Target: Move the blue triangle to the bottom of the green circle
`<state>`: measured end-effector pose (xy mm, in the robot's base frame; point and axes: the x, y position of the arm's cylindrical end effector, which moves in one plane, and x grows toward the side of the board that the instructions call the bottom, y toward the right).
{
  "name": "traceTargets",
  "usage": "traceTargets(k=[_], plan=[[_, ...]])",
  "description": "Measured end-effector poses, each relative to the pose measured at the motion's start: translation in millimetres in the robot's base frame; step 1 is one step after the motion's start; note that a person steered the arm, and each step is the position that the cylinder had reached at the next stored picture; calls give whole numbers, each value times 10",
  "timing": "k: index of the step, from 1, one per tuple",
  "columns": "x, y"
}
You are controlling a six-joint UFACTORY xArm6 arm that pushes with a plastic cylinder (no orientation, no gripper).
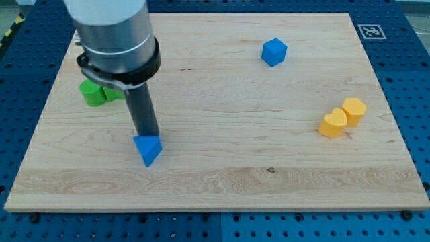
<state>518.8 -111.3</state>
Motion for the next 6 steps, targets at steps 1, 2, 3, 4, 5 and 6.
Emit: traceTargets(k=[1,2,3,4,5,6], plan=[[129,179],[193,443],[358,463],[379,463],[379,513],[405,709]])
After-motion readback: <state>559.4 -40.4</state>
